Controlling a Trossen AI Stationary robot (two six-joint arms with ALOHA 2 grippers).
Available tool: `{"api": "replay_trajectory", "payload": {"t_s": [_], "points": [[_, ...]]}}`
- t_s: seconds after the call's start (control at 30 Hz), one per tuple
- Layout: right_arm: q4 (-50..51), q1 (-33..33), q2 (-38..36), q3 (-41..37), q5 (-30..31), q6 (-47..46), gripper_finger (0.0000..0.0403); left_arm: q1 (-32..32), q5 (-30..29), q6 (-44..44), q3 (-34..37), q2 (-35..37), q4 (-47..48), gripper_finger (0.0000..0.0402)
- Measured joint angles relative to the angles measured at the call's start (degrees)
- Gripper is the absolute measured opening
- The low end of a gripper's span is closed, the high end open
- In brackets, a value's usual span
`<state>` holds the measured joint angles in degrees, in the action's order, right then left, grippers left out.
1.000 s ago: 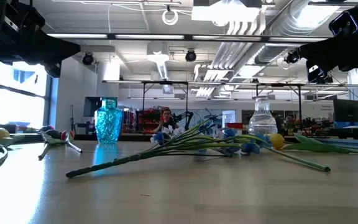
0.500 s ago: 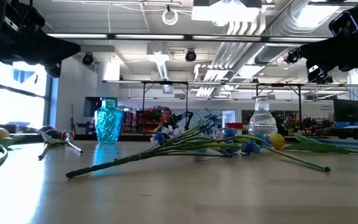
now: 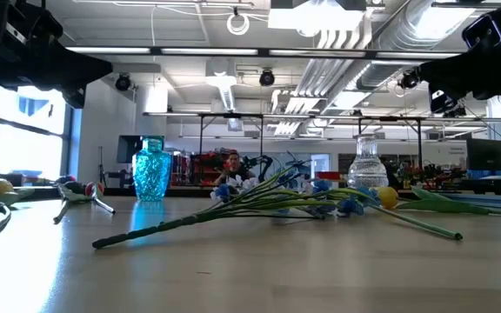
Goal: Sort flowers into vase by color
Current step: Put the right yellow flower into the blue vase
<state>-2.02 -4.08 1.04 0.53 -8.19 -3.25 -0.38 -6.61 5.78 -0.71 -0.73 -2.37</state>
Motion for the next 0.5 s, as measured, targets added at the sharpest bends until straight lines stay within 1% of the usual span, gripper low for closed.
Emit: {"api": "replay_trajectory", "payload": {"t_s": [0.07,0.13,0.27,0.33,0.4,0.43,0.5], "points": [[0.1,0.0,0.0,0.0,0.8,4.8,0.0013,0.0,0.0,0.0,0.0,0.0,0.0,0.0000],[0.1,0.0,0.0,0.0,1.7,7.6,0.0013,0.0,0.0,0.0,0.0,0.0,0.0,0.0000],[0.1,0.0,0.0,0.0,1.8,8.4,0.0013,0.0,0.0,0.0,0.0,0.0,0.0,0.0000],[-0.8,0.0,0.0,0.0,4.6,9.0,0.0013,0.0,0.0,0.0,0.0,0.0,0.0,0.0000],[-2.7,-0.1,0.0,0.0,7.7,4.7,0.0013,0.0,0.0,0.0,0.0,0.0,0.0,0.0000],[-4.8,-0.1,0.0,0.0,9.2,-1.0,0.0013,0.0,0.0,0.0,0.0,0.0,0.0,0.0000],[-9.8,0.0,0.0,0.0,12.3,-17.0,0.0013,0.0,0.0,0.0,0.0,0.0,0.0,0.0000]]}}
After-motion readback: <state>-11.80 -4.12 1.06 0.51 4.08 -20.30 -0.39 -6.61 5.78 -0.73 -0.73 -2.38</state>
